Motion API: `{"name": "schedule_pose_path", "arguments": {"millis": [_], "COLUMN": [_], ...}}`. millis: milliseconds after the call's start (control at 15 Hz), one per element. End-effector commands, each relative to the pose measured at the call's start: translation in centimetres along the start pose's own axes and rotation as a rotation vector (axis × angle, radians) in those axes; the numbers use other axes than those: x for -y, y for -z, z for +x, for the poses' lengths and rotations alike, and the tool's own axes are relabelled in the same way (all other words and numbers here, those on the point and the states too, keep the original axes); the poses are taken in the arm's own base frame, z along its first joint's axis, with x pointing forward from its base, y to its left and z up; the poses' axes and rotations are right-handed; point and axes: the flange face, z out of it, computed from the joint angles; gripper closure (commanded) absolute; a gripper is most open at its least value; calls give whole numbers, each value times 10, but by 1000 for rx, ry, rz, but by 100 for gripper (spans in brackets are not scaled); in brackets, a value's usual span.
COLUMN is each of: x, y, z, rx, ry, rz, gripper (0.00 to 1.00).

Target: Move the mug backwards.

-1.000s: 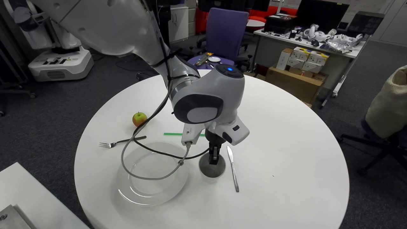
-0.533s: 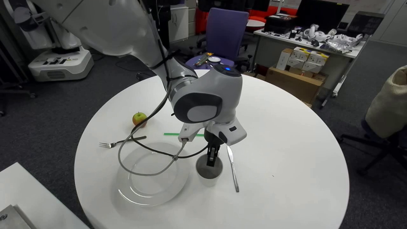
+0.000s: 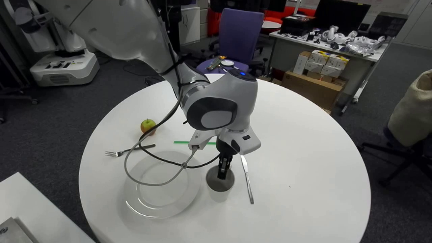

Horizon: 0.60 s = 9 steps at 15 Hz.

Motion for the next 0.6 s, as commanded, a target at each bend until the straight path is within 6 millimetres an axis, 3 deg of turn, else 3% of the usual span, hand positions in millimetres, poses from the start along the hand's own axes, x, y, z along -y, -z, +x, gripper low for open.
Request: {"name": "schedule_pose_path", "arguments": {"millis": [0, 133, 200, 267, 533], "x": [3, 4, 5, 5, 2], "y": [3, 3, 3, 3, 2], "z": [7, 9, 9, 10, 12], "rx": [17, 20, 21, 20, 20], "ry": [4, 15, 17, 17, 19], "rz": [-48, -55, -59, -60, -59], "gripper": [84, 83, 47, 34, 4]}}
